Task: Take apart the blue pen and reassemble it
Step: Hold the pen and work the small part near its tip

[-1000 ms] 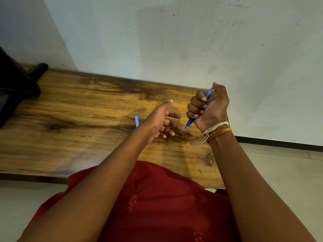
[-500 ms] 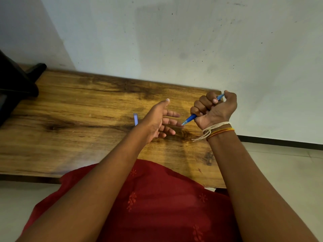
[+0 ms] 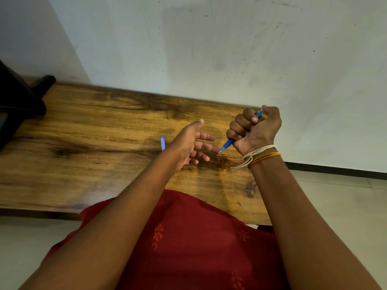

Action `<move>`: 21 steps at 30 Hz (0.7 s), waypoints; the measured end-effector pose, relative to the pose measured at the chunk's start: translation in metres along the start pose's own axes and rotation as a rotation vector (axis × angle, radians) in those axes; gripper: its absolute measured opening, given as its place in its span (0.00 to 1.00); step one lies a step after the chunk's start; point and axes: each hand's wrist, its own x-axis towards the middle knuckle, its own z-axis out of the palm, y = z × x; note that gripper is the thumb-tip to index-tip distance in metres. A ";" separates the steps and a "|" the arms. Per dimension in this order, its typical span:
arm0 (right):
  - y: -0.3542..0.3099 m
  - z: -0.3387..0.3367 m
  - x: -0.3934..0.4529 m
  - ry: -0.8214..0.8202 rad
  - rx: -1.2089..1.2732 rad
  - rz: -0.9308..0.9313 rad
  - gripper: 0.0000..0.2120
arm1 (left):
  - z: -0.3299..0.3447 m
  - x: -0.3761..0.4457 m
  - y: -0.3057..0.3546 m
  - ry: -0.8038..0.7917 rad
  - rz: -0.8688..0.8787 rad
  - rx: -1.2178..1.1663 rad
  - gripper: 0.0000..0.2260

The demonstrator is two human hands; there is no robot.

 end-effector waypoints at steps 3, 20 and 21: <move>0.000 0.000 0.000 -0.001 -0.016 0.001 0.23 | 0.000 0.000 0.001 0.001 -0.003 0.004 0.26; 0.000 0.003 0.001 0.049 -0.009 -0.019 0.24 | 0.000 0.002 -0.002 0.001 -0.006 0.019 0.25; 0.000 0.003 0.001 0.054 -0.003 -0.023 0.24 | 0.000 0.003 -0.002 -0.001 -0.006 0.019 0.25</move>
